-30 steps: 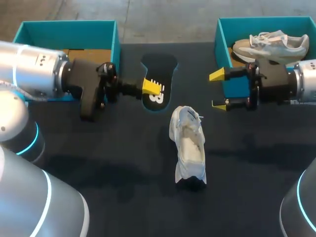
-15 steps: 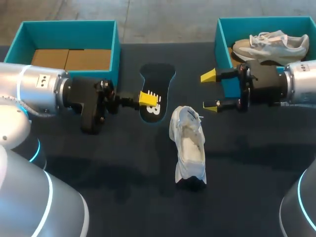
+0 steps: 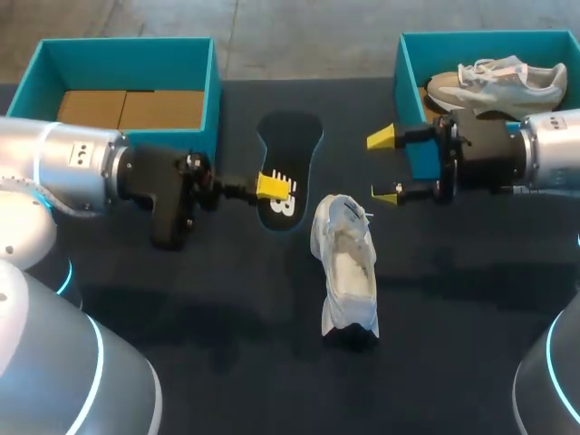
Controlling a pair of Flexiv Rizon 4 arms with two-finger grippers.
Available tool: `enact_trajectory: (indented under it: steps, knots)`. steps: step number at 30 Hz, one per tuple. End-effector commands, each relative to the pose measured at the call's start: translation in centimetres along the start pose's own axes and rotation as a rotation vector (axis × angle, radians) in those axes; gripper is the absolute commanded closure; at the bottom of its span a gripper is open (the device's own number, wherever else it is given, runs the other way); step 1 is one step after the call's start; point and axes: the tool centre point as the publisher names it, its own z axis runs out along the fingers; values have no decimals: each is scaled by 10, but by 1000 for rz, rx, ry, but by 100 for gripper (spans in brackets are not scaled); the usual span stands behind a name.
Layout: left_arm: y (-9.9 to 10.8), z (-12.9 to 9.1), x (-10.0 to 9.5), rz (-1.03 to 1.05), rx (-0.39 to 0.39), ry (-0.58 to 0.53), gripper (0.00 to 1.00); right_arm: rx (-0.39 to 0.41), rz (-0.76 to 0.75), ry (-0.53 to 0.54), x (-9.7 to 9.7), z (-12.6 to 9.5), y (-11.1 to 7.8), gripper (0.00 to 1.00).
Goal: Take the shoe out of the shoebox, open the shoe tongue, remove and reinsert the insole, then place the shoe into the shoebox
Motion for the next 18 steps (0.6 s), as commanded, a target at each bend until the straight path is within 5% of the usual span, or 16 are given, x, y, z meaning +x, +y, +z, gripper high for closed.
enact_trajectory:
  steps: [1,18]
  knots:
    - [5,1,14,31,-1,-24,100,-18,2,17,2,0,-3,0]
    - [15,5,37,138,38,50,100,-20,31,49,10,5,1,0]
